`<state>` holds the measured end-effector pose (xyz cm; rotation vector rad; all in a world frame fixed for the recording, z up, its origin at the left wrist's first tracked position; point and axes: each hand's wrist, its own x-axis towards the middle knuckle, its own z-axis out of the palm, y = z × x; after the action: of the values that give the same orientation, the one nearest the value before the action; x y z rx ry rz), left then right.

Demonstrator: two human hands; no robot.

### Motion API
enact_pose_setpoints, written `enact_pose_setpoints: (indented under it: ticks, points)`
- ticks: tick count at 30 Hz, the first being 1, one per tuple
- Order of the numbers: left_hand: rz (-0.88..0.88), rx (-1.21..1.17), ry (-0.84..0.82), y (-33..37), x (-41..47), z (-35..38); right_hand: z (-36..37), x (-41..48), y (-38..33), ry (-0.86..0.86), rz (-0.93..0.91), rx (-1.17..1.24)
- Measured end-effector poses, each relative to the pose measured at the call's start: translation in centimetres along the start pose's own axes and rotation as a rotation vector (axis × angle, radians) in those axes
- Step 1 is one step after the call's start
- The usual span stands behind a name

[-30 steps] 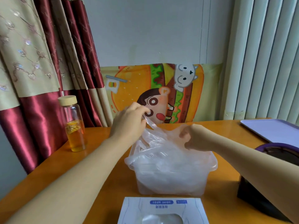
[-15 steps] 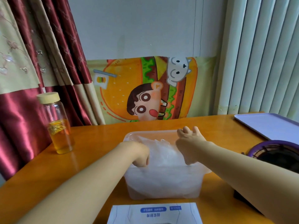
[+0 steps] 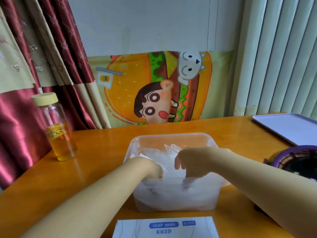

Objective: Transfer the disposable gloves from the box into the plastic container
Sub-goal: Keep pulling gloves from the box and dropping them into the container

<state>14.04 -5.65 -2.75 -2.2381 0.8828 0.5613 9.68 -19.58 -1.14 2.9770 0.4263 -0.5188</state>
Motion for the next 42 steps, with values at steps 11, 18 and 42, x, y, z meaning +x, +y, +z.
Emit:
enact_pose_setpoints:
  ticks: [11,18,42]
  points:
    - [-0.009,-0.5,0.119,-0.4,-5.8,0.0,2.0,-0.3,-0.5,-0.226,0.088,0.079]
    - [-0.027,-0.846,0.419,-3.6,-11.1,1.3,1.0,-1.5,-1.3,-0.152,0.104,0.007]
    - [-0.193,-0.563,0.511,-0.6,-8.7,4.5,-0.1,-2.2,-4.6,-0.006,-0.079,0.18]
